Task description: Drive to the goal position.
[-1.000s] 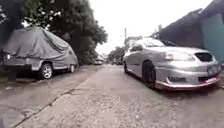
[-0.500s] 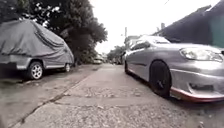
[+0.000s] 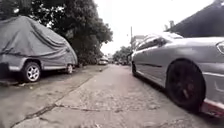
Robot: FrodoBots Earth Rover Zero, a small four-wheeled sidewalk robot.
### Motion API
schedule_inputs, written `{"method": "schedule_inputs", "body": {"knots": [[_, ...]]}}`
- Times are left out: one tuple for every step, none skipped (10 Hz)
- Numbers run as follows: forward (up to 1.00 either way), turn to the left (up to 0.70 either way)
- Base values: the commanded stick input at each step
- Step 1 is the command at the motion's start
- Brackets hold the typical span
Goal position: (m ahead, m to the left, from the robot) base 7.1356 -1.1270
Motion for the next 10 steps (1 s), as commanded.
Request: {"method": "schedule_inputs", "body": {"knots": [[1.00, 0.00], [1.00, 0.00], [1.00, 0.00], [1.00, 0.00], [1.00, 0.00], [1.00, 0.00], [1.00, 0.00], [1.00, 0.00], [1.00, 0.00], [1.00, 0.00]]}}
